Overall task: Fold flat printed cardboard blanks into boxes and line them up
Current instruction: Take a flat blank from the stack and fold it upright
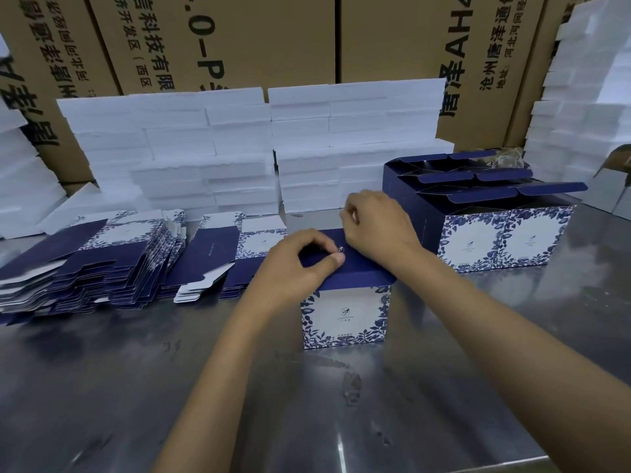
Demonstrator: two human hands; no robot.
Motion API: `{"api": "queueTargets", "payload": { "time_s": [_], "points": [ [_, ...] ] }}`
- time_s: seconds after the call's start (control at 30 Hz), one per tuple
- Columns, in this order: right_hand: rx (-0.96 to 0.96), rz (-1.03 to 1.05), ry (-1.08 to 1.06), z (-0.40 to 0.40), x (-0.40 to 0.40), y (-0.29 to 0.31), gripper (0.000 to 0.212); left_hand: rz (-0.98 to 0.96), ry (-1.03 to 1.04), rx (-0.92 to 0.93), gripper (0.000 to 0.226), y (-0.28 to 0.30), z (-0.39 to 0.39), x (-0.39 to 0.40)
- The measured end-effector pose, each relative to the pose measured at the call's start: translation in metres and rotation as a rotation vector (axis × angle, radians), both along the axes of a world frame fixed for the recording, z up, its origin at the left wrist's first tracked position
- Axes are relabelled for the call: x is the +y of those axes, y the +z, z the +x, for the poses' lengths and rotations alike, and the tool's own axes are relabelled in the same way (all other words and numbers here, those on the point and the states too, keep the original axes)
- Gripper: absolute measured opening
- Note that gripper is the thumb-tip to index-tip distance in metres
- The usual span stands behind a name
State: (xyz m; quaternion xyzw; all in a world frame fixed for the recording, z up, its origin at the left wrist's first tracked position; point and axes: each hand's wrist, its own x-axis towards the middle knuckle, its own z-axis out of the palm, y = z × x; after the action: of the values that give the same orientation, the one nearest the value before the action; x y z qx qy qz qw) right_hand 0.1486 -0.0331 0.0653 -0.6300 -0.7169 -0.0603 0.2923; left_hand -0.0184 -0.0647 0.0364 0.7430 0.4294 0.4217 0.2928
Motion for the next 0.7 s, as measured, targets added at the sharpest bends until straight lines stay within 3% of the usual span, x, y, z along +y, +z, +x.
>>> {"api": "queueTargets", "payload": {
  "time_s": [0.13,0.33,0.47,0.7],
  "points": [
    [0.125,-0.065,0.230,0.008,-0.020,-0.004,0.017,-0.130,-0.157,-0.056,0.016,-0.006,-0.020,-0.008],
    [0.303,0.020,0.427,0.015,-0.069,-0.026,0.005,0.031,-0.051,-0.160,0.014,-0.021,-0.014,-0.018],
    [0.424,0.061,0.450,0.014,-0.077,-0.040,0.010,0.177,0.046,-0.216,0.012,-0.034,-0.002,-0.025],
    [0.490,0.191,0.434,0.010,-0.071,-0.058,0.016,0.221,0.109,-0.300,0.013,-0.041,0.008,-0.024]
  ]
}}
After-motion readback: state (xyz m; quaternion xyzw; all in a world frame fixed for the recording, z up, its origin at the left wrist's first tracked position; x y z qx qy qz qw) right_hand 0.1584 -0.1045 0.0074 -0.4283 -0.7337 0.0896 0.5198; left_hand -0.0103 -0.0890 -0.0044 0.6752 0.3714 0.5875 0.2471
